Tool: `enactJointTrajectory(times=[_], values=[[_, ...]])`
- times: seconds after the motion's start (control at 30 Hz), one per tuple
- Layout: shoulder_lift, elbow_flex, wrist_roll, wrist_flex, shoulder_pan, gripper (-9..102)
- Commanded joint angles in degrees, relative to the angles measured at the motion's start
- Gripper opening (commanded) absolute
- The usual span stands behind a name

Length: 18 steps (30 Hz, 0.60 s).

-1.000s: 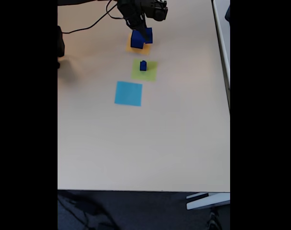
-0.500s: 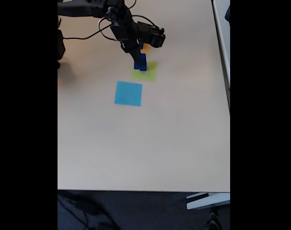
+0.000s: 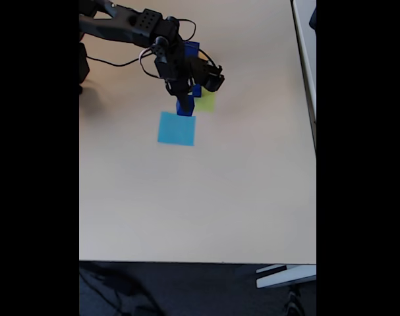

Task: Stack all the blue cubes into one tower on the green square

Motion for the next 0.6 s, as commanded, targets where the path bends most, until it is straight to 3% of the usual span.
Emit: enactJointTrajectory(times=[0.0,0.57], values=[[2.99,3.34,1.32,-4.13,0.0,8],[7.21,11.16,1.49,-9.14,2.64,9]])
